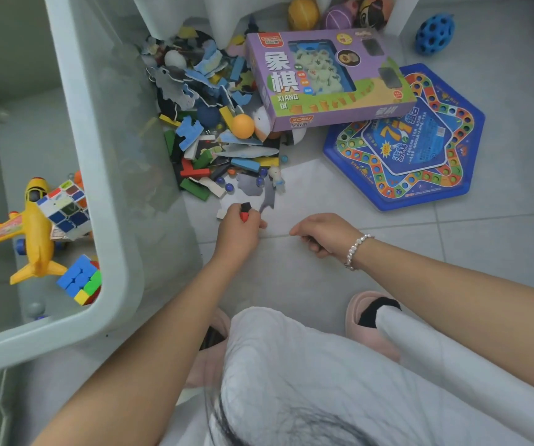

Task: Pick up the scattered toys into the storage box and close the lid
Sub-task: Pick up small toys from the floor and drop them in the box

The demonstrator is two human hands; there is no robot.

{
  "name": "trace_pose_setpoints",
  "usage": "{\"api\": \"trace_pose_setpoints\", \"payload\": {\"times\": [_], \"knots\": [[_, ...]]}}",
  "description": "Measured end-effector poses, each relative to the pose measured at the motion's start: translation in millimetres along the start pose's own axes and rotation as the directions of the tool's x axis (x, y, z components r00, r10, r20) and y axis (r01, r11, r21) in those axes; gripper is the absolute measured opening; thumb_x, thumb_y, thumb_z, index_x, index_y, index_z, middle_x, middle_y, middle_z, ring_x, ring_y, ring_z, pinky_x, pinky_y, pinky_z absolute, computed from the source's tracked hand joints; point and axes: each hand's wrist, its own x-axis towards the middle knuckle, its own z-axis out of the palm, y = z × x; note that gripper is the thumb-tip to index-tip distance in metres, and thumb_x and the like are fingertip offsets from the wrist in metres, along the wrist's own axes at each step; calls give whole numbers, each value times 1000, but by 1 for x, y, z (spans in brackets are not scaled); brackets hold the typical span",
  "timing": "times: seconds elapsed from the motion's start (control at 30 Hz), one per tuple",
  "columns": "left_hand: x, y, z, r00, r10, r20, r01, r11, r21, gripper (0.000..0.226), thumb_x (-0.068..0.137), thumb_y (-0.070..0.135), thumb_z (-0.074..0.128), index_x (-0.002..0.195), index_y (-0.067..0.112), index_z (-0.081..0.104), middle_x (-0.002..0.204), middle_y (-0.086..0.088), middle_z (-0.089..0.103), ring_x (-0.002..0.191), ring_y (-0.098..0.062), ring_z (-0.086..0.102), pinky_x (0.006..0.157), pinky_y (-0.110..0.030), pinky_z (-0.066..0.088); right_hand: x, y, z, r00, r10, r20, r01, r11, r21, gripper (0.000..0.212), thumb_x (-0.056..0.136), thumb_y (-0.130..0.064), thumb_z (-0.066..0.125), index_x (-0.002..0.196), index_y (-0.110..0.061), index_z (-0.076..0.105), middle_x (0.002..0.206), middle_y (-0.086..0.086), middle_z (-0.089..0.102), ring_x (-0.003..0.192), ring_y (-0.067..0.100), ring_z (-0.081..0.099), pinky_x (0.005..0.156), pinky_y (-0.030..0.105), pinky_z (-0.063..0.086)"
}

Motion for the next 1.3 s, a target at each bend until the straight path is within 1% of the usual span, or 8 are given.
{"api": "trace_pose_setpoints", "payload": {"times": [0.23, 0.5, 0.6, 0.8, 0.97, 1.13, 1.23, 1.3], "knots": [[4, -17, -16, 980, 188, -71, -122, 835, 537, 32, 98, 35, 41, 115, 8, 45, 106, -11, 62, 95, -33, 57, 69, -34, 39, 6, -10, 15, 995, -101, -12, 99, 988, -115, 17, 86, -26, 63, 85, -9, 59, 62, 0, 46, 50, 14, 39, 44, 21, 32], [10, -26, -23, 961, 243, 132, -250, 565, 786, 30, 99, 28, 39, 122, 9, 37, 115, -15, 55, 94, -32, 56, 65, -36, 36, 9, -12, 17, 994, -102, -26, 99, 990, -105, 19, 86, -27, 64, 83, -10, 58, 63, 1, 45, 51, 14, 38, 44, 21, 32], [11, -23, -22, 962, 235, 139, -251, 566, 785, 30, 99, 26, 39, 121, 6, 38, 115, -16, 55, 95, -33, 56, 65, -36, 35, 9, -11, 16, 995, -94, -30, 91, 991, -93, 19, 86, -28, 63, 78, -13, 57, 64, 1, 45, 52, 14, 39, 43, 21, 33], [2, -3, -21, 979, 200, 50, -193, 804, 562, 34, 99, 29, 41, 123, 6, 39, 110, -15, 61, 95, -33, 58, 69, -33, 40, 2, -12, 7, 991, -117, -60, 113, 992, -63, 19, 87, -28, 62, 82, -10, 58, 64, 1, 47, 51, 13, 40, 46, 22, 34], [-30, 32, -16, 960, 278, 25, -272, 912, 307, 37, 97, 31, 45, 126, 8, 41, 103, -6, 59, 91, -23, 55, 69, -25, 36, -17, -24, -9, 974, -202, -103, 200, 979, -27, 21, 87, -34, 60, 87, -12, 61, 68, 0, 50, 52, 13, 41, 48, 22, 36], [-77, 87, -32, 966, 257, -40, -258, 966, -23, 23, 95, 34, 48, 110, 17, 47, 77, 7, 52, 66, -9, 49, 57, -17, 38, -66, -61, -27, 905, -388, -177, 391, 920, -18, 16, 87, -34, 60, 80, -20, 58, 67, -1, 50, 50, 12, 40, 44, 21, 34], [-116, 118, -60, 966, 252, -55, -258, 937, -235, 19, 94, 38, 48, 98, 18, 50, 65, 8, 51, 58, -12, 45, 57, -27, 38, -103, -93, -21, 848, -515, -122, 508, 857, -86, 16, 87, -36, 60, 79, -23, 58, 64, -8, 53, 50, 10, 42, 48, 24, 36], [-140, 134, -88, 963, 263, -68, -270, 906, -327, 21, 95, 37, 47, 89, 17, 49, 57, 9, 49, 50, -8, 43, 48, -22, 37, -126, -116, -8, 814, -578, -56, 573, 815, -83, 16, 86, -37, 60, 75, -26, 58, 61, -14, 54, 50, 1, 44, 52, 21, 35]]}}
